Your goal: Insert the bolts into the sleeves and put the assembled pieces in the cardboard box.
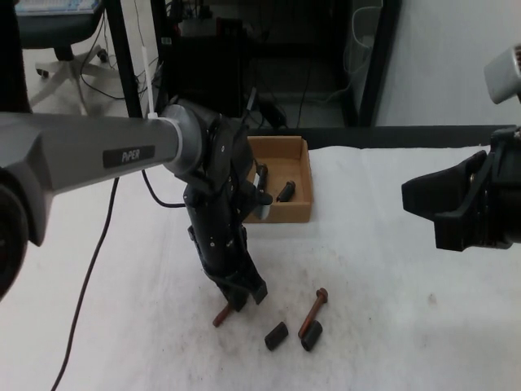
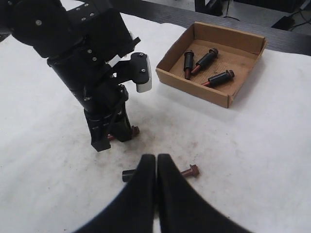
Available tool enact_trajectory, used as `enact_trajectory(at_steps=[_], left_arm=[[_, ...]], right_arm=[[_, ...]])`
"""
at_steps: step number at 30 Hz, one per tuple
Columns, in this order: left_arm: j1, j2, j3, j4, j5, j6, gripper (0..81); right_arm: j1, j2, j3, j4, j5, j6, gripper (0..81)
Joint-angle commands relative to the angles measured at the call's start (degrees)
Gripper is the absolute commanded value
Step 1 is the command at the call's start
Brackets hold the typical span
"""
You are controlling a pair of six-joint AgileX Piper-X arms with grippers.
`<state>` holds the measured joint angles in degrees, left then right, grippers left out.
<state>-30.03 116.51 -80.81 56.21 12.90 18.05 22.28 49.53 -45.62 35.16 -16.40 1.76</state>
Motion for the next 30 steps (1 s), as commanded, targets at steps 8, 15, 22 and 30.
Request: enact_trajectory(at_steps=[8, 15, 22, 30], left_arm=[[-0.15, -5.23, 0.17, -4.12, 0.11, -7.92, 0.3], [5.03, -23.02, 0.86, -17.36, -3.85, -18.05, 0.3], [13.09, -41.77, 9.52, -17.74, -2.37, -16.84, 0.3], [15.79, -58.82, 32.42, -17.11, 7.81, -17.20, 0.3]], right_arm=[[-0.20, 0.50, 2.08, 0.07, -0.25, -3.44, 0.8], [2.05, 6.73, 2.35, 1.36, -0.22, -17.32, 0.8], [7.63, 18.06, -0.51, 2.14, 1.28, -22.70, 0.8], [15.49, 31.75, -13.13, 2.38, 7.53, -31.78, 4.7]])
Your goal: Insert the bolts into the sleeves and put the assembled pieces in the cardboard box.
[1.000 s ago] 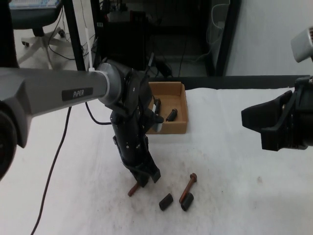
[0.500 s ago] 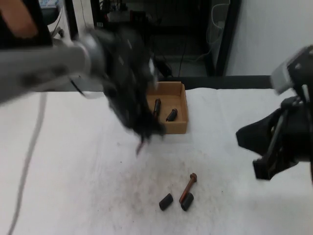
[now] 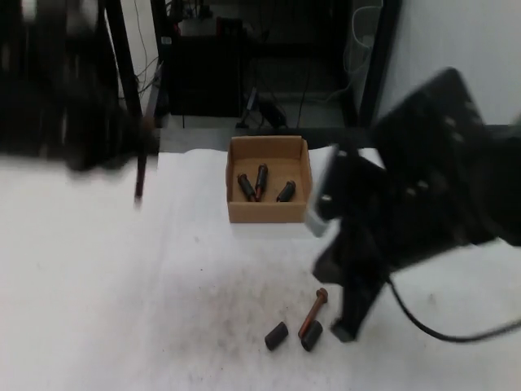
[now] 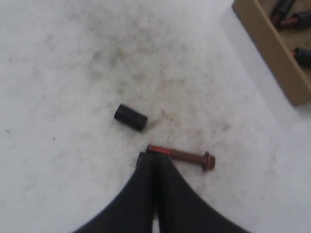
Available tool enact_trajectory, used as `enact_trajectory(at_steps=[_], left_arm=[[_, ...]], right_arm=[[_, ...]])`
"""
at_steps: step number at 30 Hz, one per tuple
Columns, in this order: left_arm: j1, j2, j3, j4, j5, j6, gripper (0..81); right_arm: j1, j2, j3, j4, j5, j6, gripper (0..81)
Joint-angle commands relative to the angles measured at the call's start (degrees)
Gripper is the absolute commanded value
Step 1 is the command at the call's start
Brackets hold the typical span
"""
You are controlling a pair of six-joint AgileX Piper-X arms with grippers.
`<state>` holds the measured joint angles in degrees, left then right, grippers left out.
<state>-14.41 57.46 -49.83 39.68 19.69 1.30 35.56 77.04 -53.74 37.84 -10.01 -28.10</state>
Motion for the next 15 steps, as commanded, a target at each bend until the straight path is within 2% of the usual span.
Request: enact_trajectory(at_steps=[1, 4, 7, 9, 15], left_arm=[[0.17, -1.56, 3.95, -0.58, 1.01, -0.46, 0.3], [0.17, -6.16, 9.12, -1.42, 1.01, -0.46, 0.3], [0.17, -9.93, 11.83, -2.81, 1.01, -0.46, 0.3], [0.17, -11.33, 12.33, -3.66, 1.01, 0.02, 0.3], [0.17, -11.71, 12.31, -4.26, 1.01, 0.71, 0.3]], right_arm=[[2.75, 6.10, -6.64, -0.30, 1.15, -1.92, 6.9], [3.99, 11.27, -10.63, 0.16, 0.37, -2.53, 17.4], [5.03, 15.19, -13.84, 2.43, -3.26, -9.17, 29.6], [5.94, 17.67, -15.48, 4.23, -3.58, -12.94, 34.3], [8.30, 24.47, -17.77, 11.56, -2.31, -18.92, 34.1]])
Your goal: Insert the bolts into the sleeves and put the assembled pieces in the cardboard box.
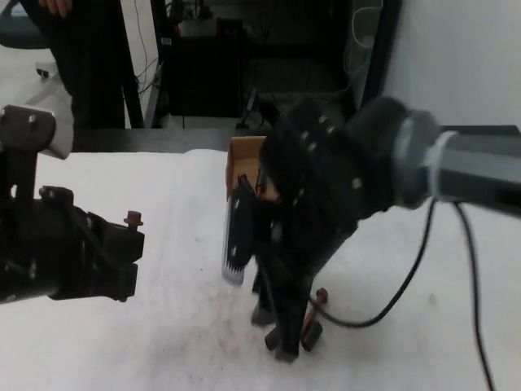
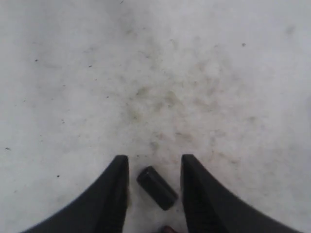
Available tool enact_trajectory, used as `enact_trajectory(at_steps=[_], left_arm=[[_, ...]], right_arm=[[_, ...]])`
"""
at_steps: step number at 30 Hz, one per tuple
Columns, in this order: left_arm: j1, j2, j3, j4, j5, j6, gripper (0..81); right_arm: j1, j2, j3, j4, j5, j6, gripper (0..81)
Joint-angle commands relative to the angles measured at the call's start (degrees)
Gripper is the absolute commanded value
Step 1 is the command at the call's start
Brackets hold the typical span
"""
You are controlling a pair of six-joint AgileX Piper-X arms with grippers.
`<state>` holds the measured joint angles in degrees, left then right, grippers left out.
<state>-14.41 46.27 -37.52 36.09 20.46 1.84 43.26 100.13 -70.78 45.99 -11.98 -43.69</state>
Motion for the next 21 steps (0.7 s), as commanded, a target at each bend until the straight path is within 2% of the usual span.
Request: enact_trajectory(at_steps=[1, 8, 16, 21], left_arm=[[0.17, -0.51, 0.00, -0.41, 0.25, 0.70, 0.3], [0.17, -0.51, 0.00, 0.53, 0.25, 0.72, 0.3], [0.17, -0.51, 0.00, 0.55, 0.25, 0.72, 0.3], [0.17, -0.51, 0.00, 0.55, 0.25, 0.72, 0.3]], right_arm=[[0.88, 1.96, -0.79, 5.10, -0.37, -6.29, 34.1], [0.70, 2.69, -0.77, 6.84, -1.87, -20.21, 34.2], [-0.54, 3.83, -0.77, 1.50, -1.66, -22.02, 34.2], [-0.98, 7.13, -0.77, 1.91, 1.40, -22.14, 34.2]])
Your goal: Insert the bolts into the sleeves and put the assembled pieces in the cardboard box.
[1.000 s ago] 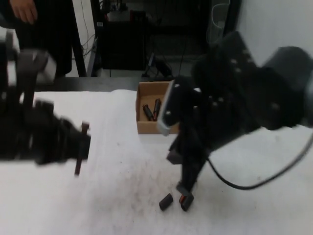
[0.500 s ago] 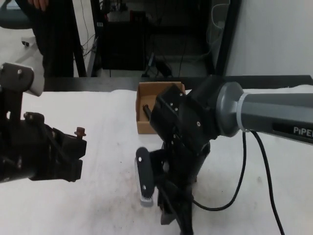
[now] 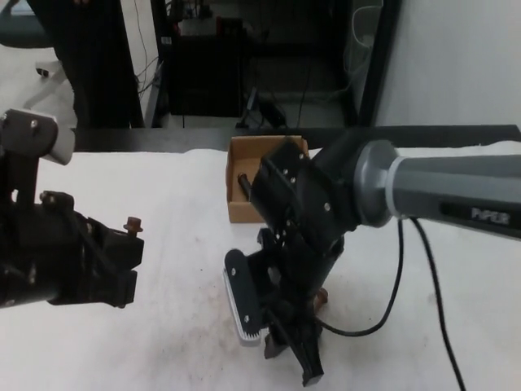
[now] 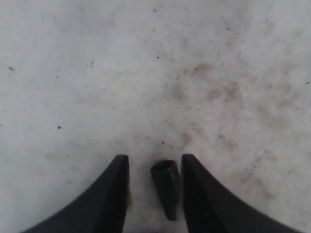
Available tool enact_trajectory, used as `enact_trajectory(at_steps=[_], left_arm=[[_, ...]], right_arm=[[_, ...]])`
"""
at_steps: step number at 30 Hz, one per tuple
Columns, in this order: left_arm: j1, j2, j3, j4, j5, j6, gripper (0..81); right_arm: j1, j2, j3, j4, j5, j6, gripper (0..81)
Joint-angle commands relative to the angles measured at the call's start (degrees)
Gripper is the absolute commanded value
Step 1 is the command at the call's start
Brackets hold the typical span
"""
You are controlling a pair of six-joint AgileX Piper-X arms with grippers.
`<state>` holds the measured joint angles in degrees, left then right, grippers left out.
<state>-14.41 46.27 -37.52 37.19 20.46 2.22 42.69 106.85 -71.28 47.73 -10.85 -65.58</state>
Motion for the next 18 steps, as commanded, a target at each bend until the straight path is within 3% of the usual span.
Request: enact_trajectory(at_steps=[1, 13, 18], left_arm=[[0.17, -0.51, 0.00, -0.56, 0.25, 0.35, 0.3], [0.17, -0.51, 0.00, -0.56, 0.25, 0.35, 0.3], [0.17, -0.51, 0.00, -0.96, 0.25, 0.35, 0.3]], right_arm=[[-0.58, 0.73, -0.27, -0.01, 0.56, -0.79, 34.2], [-4.44, 1.04, -0.27, -1.11, 1.52, -2.63, 34.2], [-4.68, 1.04, -0.27, -1.57, -1.35, -2.63, 34.2]])
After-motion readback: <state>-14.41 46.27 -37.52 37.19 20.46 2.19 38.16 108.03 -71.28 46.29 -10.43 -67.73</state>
